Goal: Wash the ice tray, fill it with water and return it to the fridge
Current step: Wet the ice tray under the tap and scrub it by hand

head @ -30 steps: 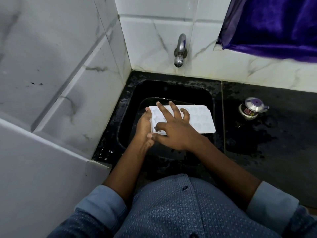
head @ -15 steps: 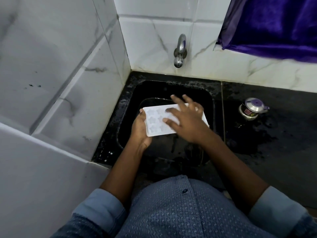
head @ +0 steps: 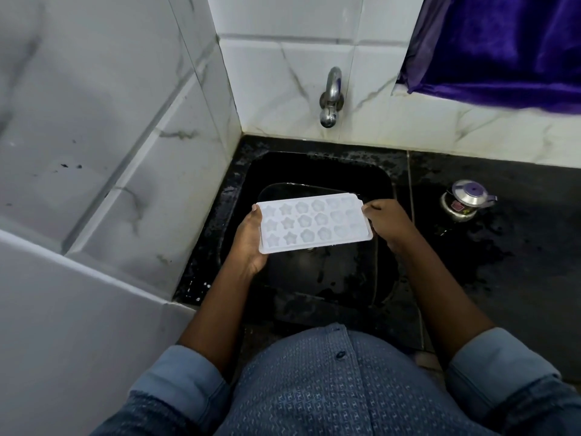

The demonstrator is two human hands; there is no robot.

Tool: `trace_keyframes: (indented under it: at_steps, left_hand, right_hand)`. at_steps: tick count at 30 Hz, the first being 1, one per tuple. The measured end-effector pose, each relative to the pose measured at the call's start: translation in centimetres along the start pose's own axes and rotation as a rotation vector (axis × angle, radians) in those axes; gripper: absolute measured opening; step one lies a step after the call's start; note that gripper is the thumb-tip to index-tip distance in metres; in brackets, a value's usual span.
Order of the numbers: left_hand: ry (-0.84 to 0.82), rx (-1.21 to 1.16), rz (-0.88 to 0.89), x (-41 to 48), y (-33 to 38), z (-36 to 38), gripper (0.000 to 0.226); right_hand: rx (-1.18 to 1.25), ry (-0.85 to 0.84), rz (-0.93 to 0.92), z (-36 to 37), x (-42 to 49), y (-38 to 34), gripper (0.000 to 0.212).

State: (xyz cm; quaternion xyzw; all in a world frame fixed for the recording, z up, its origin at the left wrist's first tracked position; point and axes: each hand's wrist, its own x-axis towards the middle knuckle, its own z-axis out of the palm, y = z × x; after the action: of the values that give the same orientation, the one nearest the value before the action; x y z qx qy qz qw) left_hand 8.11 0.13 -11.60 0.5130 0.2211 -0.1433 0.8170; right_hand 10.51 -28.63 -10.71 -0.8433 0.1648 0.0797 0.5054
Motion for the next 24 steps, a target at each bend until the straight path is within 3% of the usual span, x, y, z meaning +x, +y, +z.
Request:
trace_keyframes:
  at_steps: [3,8,14,20,24]
  left_hand:
    - [0.114,0.118,-0.058,0.7,0.1,-0.3,0.046]
    - [0.219,0.194,-0.134,2.0,1.0,0.2,0.035]
    - [0.193,0.294,-0.092,3.5,3.5,1.5,0.034]
    - [0.168,0.402,0.184,4.4,5.5,2.7,0.024]
    - [0.116,0.45,0.42,4.7,5.1,1.7,0.018]
  right_hand:
    - [0.087,0.004,0.053,0.1,0.5,0.2,0.022]
    - [0.096,0.037,0.057,0.4,1.4,0.5,0.026]
    - [0.134,0.077,0.042,-0.2,2.2,0.0,0.024]
    - [0.082,0.221,-0.153,-1.2,3.1,-0.5,0.013]
    - [-0.158,0.336,-0.344,-2.1,3.3,0.1,0.018]
